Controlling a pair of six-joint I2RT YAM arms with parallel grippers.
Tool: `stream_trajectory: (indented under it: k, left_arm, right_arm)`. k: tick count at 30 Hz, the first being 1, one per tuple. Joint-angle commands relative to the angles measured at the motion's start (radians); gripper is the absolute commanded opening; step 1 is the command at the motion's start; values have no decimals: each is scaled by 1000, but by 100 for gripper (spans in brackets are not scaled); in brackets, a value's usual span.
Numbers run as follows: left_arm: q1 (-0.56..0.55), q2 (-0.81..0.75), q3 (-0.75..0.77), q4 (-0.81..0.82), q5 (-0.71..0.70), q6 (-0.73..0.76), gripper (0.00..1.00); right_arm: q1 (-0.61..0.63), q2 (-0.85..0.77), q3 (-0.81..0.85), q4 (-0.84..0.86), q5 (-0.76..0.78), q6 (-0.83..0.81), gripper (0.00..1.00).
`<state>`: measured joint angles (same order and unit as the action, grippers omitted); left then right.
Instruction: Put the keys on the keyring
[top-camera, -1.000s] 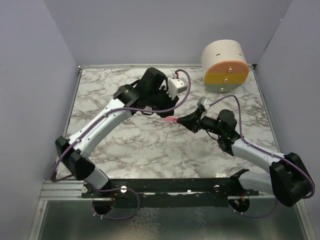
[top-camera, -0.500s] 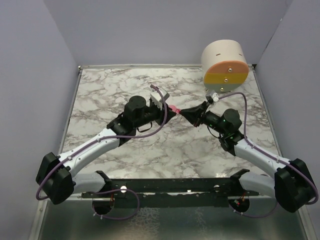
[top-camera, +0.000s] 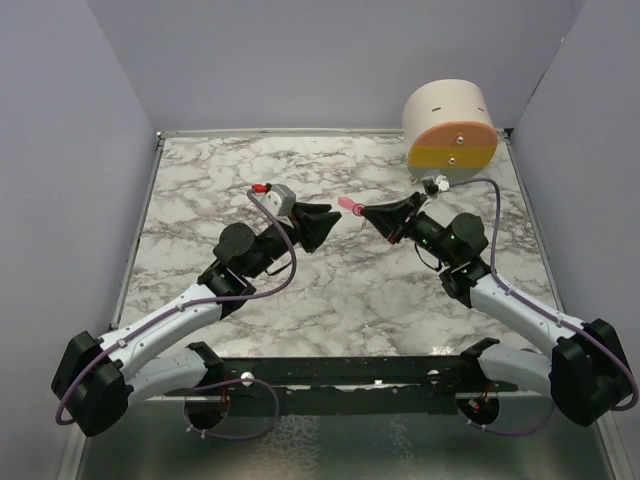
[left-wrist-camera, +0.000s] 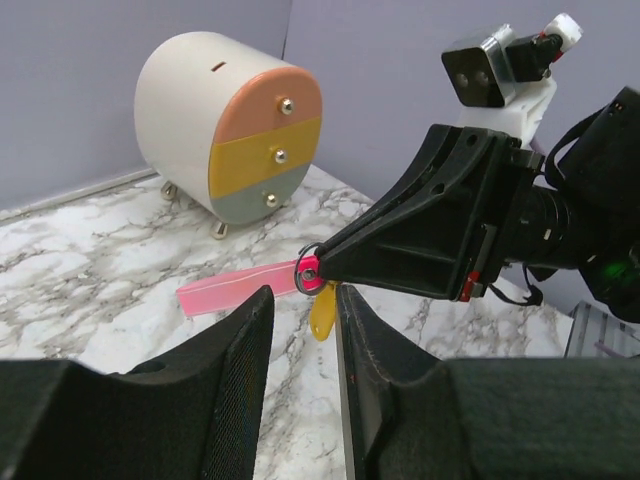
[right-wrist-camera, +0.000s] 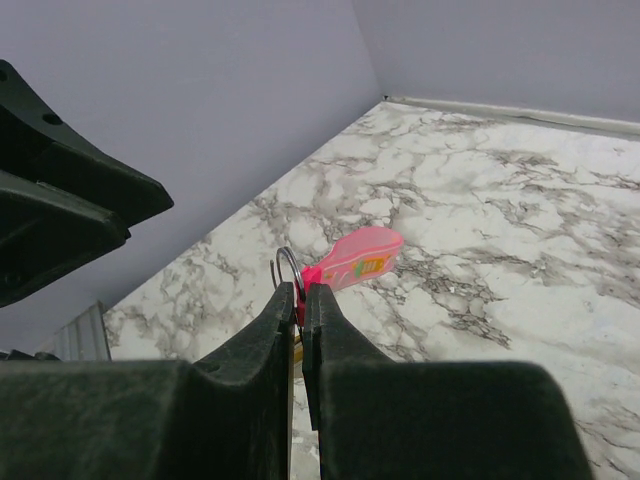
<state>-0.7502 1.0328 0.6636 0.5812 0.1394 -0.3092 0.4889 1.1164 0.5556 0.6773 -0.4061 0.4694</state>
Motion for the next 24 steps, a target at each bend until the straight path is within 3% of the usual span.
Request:
stream_trajectory:
  k: [1, 12, 24]
  left_arm:
    - [0, -11, -17, 112, -49, -73, 34]
    - [1, 96, 30, 203, -2, -203, 38]
    - [3, 130, 39, 303, 29, -233, 41]
  right_arm:
    - [-7, -1, 33, 70, 35, 85, 1]
    - [-6, 25, 85, 160, 57, 213, 1]
    - [-7, 37, 106, 177, 48, 251, 1]
